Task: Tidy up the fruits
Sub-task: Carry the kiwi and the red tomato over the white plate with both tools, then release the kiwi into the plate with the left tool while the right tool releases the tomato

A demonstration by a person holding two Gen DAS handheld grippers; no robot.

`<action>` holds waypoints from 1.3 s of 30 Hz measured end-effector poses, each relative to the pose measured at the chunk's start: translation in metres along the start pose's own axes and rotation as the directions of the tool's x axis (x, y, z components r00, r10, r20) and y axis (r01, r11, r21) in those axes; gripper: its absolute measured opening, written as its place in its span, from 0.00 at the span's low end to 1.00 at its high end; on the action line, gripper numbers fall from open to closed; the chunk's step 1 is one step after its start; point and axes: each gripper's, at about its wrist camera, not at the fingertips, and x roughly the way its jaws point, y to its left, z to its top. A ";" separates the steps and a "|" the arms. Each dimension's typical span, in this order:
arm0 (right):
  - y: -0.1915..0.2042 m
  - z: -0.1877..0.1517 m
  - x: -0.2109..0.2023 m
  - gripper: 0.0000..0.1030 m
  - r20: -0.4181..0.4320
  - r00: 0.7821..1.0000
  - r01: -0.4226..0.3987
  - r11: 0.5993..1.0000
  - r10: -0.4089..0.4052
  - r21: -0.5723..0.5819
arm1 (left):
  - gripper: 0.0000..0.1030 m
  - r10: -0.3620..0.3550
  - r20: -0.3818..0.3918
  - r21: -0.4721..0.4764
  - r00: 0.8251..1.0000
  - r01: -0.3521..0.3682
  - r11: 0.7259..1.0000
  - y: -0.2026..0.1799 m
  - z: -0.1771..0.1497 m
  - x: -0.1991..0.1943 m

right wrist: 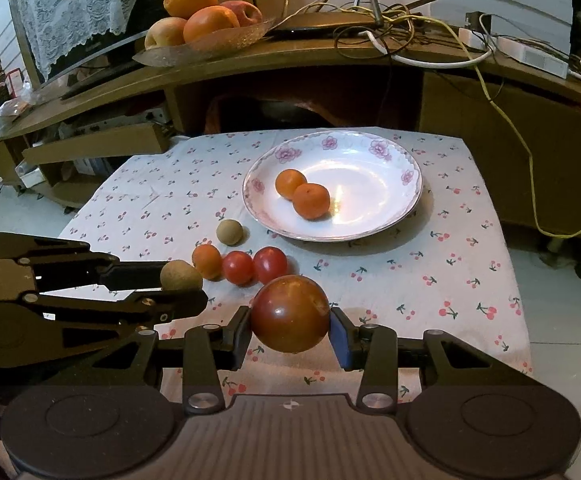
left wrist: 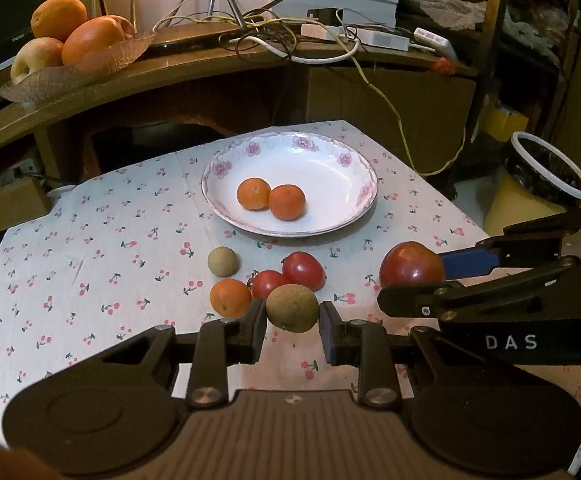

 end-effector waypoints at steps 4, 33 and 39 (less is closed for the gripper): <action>-0.001 0.003 0.001 0.41 0.004 1.000 0.001 1.000 -0.001 0.005 | 0.33 0.003 0.005 -0.005 1.000 -0.003 1.000 0.001 0.005 0.002; -0.049 0.066 0.068 0.41 0.021 0.998 0.057 0.998 -0.058 0.029 | 0.32 0.029 -0.019 -0.018 0.999 -0.029 0.999 0.020 0.070 0.088; -0.049 0.068 0.076 0.42 0.013 0.998 0.055 0.998 -0.056 0.018 | 0.32 0.029 -0.025 -0.019 0.999 -0.030 0.999 0.025 0.070 0.095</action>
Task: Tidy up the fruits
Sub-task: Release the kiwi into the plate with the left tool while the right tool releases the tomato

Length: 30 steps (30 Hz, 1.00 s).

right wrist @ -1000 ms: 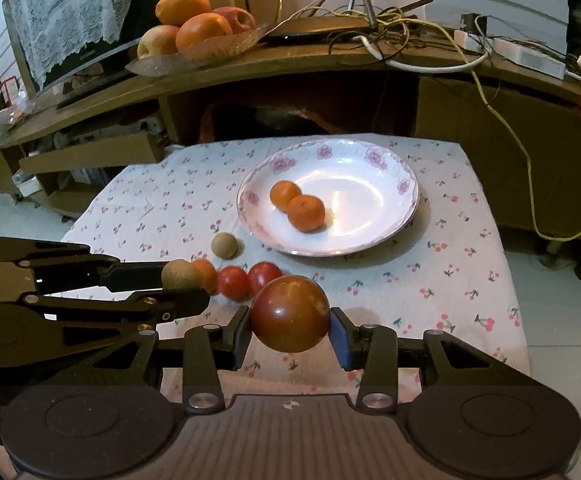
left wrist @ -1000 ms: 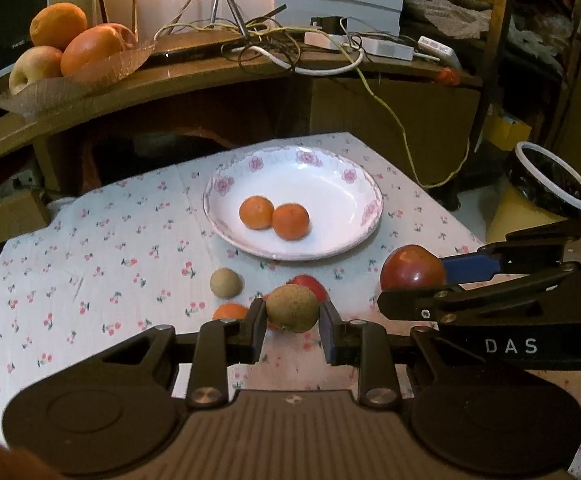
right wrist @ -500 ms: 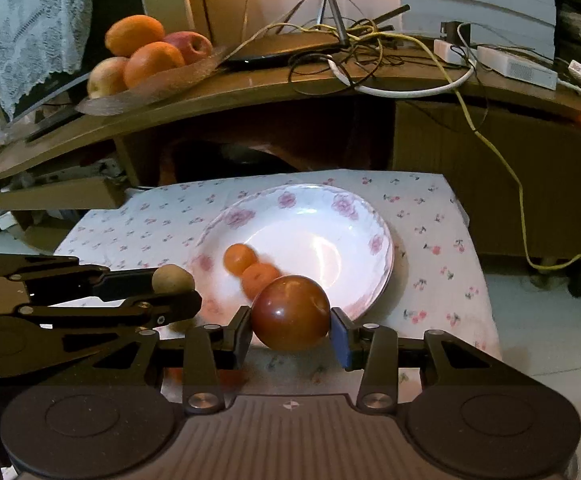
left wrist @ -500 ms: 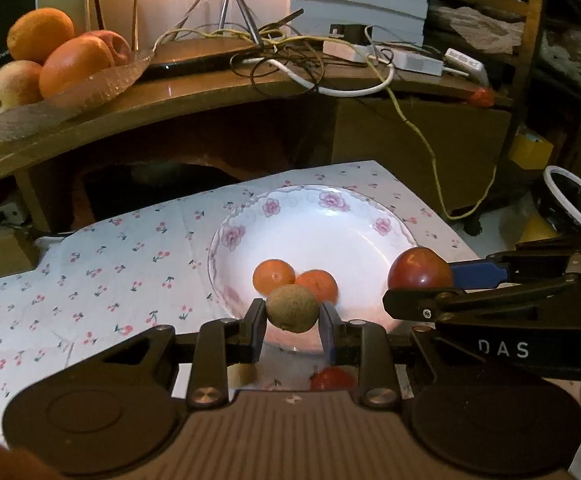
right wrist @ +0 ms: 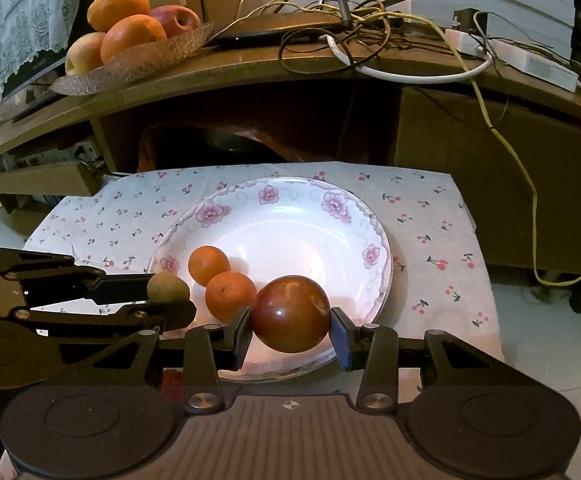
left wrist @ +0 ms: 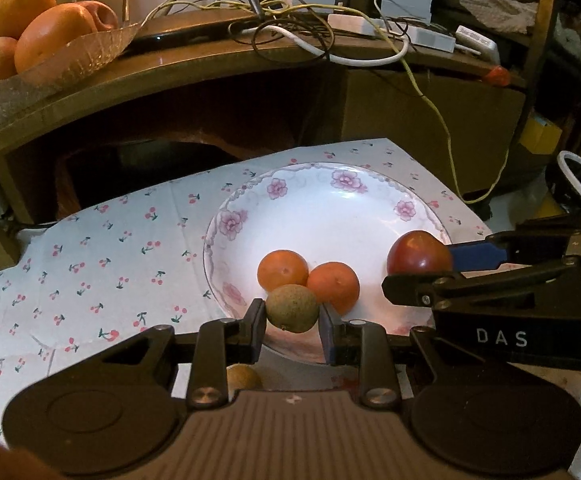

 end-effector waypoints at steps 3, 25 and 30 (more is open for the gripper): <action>-0.002 0.000 0.003 0.43 -0.008 1.000 0.000 1.000 0.000 0.002 | 0.32 0.001 -0.003 -0.005 1.000 -0.001 1.000 0.000 0.001 0.003; -0.008 0.004 -0.021 0.47 0.071 0.997 -0.004 0.999 0.002 0.033 | 0.39 0.025 0.081 -0.051 0.996 -0.021 0.999 0.009 0.013 -0.030; -0.005 -0.001 -0.027 0.47 0.068 0.997 -0.023 1.000 0.022 0.015 | 0.39 0.009 0.070 -0.041 0.998 -0.007 0.999 0.008 0.006 -0.036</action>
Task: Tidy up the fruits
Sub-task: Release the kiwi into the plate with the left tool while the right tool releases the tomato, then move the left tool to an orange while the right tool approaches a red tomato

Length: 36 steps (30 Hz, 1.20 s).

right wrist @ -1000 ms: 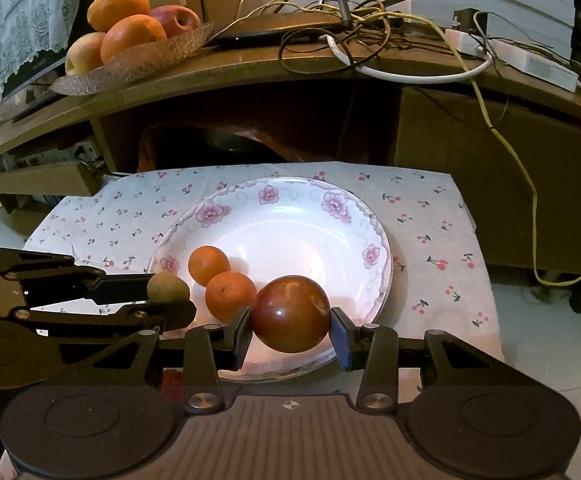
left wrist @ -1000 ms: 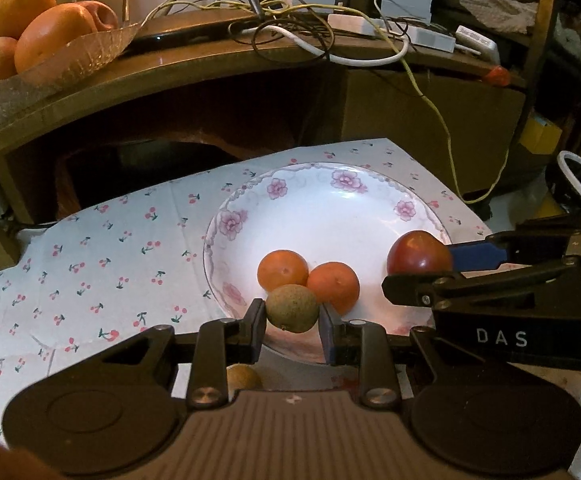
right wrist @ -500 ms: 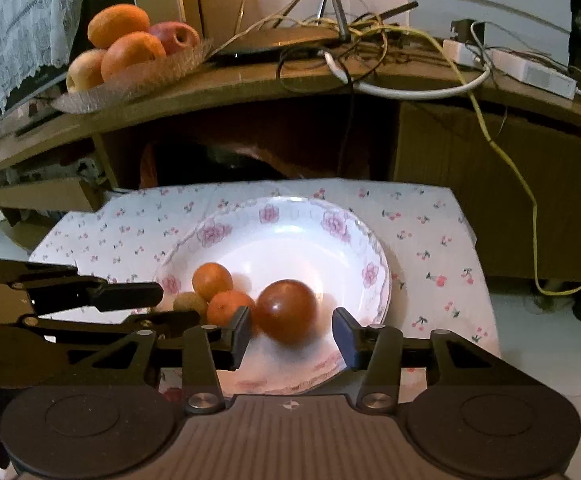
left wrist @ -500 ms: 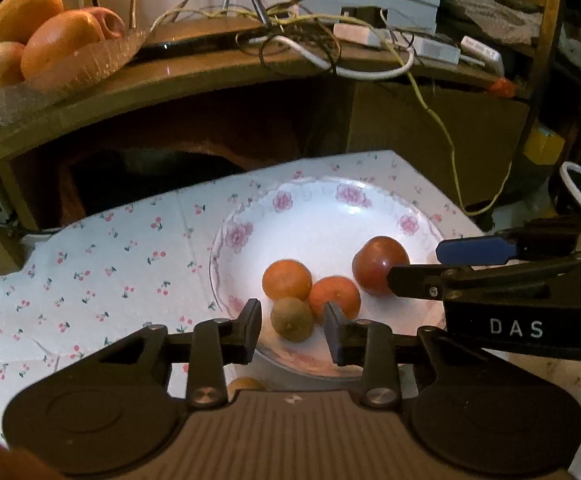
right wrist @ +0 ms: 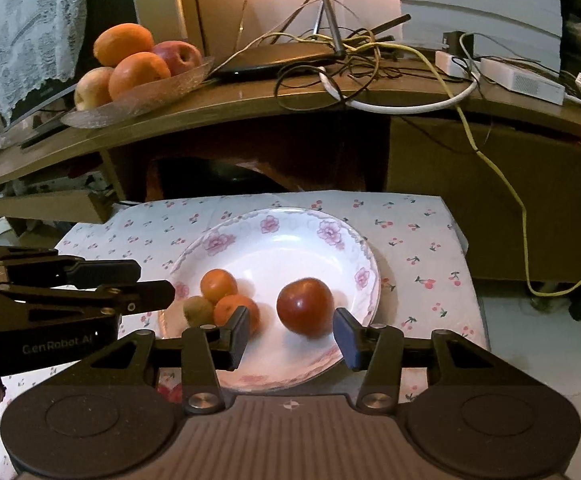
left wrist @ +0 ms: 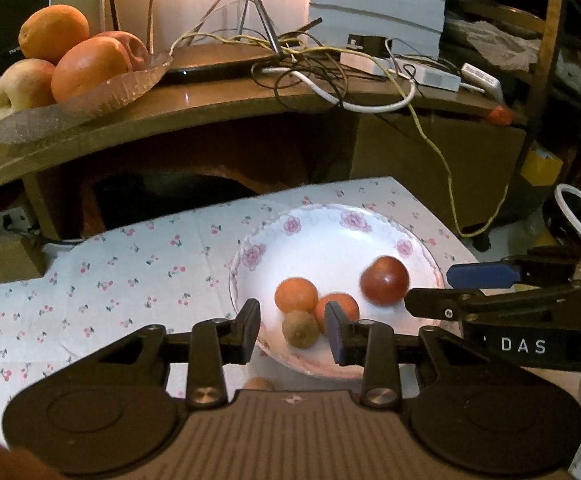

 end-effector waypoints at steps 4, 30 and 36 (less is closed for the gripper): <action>0.002 -0.004 -0.005 0.47 -0.014 1.000 -0.026 1.000 0.026 -0.003 | 0.39 -0.011 -0.019 0.010 1.000 0.011 1.000 0.001 -0.007 -0.006; 0.055 -0.042 0.025 0.47 -0.215 0.960 -0.222 0.954 0.178 -0.202 | 0.40 -0.057 -0.128 0.068 0.990 0.066 0.996 0.034 -0.055 -0.025; 0.055 -0.042 0.030 0.47 -0.210 0.959 -0.237 0.948 0.192 -0.213 | 0.40 -0.083 -0.142 0.096 0.986 0.097 0.991 0.034 -0.060 -0.024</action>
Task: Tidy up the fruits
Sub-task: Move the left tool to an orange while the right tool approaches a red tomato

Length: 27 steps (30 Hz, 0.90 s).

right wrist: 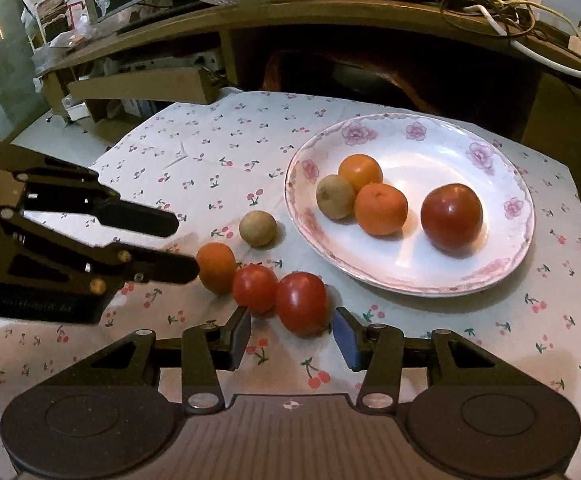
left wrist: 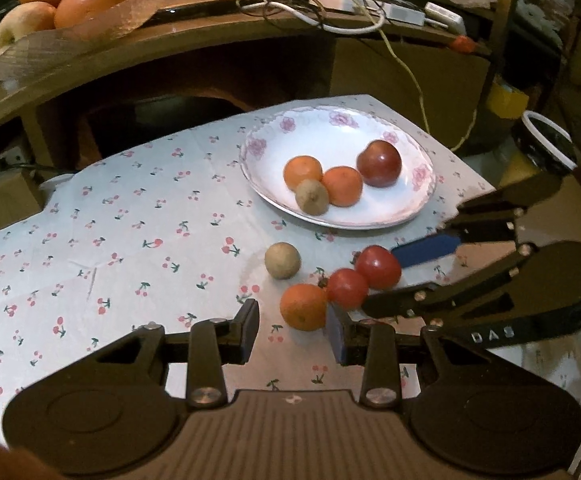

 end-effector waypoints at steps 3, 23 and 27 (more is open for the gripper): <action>0.000 0.000 0.001 0.44 0.004 1.000 -0.010 1.000 0.010 -0.013 | 0.40 -0.011 -0.009 0.016 1.000 0.011 1.000 -0.001 -0.002 0.003; 0.003 -0.003 -0.006 0.25 -0.030 0.999 -0.017 0.999 0.016 -0.027 | 0.41 0.025 0.026 0.043 0.999 -0.026 0.999 0.002 0.001 0.026; 0.003 -0.007 -0.008 0.25 -0.049 0.999 -0.023 0.999 0.022 -0.034 | 0.40 0.029 0.018 0.039 0.999 -0.030 0.999 0.004 -0.001 0.030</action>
